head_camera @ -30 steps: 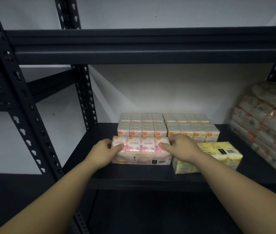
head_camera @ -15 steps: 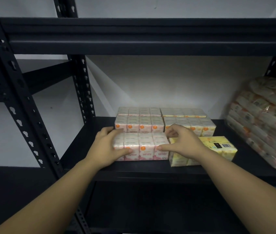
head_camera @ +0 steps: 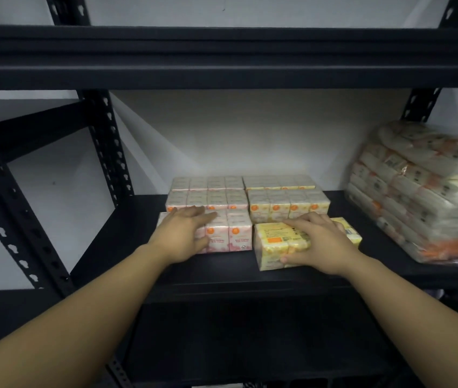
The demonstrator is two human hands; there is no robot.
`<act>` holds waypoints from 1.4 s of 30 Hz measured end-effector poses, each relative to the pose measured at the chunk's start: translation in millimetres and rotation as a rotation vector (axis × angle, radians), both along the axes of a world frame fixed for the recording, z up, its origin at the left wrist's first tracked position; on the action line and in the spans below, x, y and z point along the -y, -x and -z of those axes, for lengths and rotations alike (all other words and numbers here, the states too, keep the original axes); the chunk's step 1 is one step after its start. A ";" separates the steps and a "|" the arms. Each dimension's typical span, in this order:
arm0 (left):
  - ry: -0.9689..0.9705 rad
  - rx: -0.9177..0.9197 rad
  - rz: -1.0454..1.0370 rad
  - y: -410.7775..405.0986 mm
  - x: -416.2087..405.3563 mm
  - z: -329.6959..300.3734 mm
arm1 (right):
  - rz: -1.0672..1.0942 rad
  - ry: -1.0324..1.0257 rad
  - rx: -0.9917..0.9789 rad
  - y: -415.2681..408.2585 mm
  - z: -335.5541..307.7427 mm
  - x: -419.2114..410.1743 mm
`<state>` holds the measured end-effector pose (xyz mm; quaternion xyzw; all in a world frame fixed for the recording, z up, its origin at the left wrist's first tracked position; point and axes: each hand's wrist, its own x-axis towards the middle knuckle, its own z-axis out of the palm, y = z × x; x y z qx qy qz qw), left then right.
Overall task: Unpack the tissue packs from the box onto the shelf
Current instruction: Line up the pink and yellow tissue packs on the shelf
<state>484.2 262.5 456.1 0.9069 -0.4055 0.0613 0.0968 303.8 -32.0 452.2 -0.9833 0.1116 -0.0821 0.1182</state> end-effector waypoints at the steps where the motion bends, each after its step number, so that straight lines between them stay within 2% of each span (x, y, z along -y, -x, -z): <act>1: -0.006 -0.013 0.005 -3.7 1.2 -0.4 | 0.001 -0.002 0.008 -0.2 1.2 0.0; 11: -0.065 -0.020 0.053 -15.2 2.3 -4.5 | -0.013 0.010 0.036 -0.4 3.2 0.8; 14: 0.050 0.000 0.082 -5.7 7.1 -1.8 | -0.031 -0.052 0.044 4.1 -0.4 4.0; 16: 0.163 0.046 0.120 11.2 18.0 -0.3 | 0.005 -0.070 0.118 8.7 -2.5 8.5; 20: 0.252 0.146 0.145 46.7 53.6 1.0 | 0.250 -0.025 0.206 14.9 -4.3 28.7; 22: 0.225 0.146 0.124 59.2 71.6 -1.0 | 0.315 -0.035 0.133 18.1 -2.3 42.9; 25: 0.055 0.143 0.116 68.4 95.1 -1.6 | 0.318 -0.165 0.062 27.0 -0.1 57.8; 27: -0.027 0.122 0.130 69.8 106.3 0.0 | 0.346 -0.169 0.074 33.2 1.7 64.1; 31: -0.057 0.052 0.156 72.4 124.2 -2.5 | 0.349 -0.288 0.175 45.7 5.4 75.2; 35: 0.099 -0.025 0.209 72.6 134.4 -4.6 | 0.354 -0.320 0.296 56.8 5.3 80.2; 38: 0.233 -0.077 0.175 74.3 136.0 1.9 | 0.357 -0.361 0.376 62.9 8.5 79.9; 42: 0.289 -0.118 0.170 79.8 136.7 7.3 | 0.358 -0.409 0.403 69.4 15.8 80.2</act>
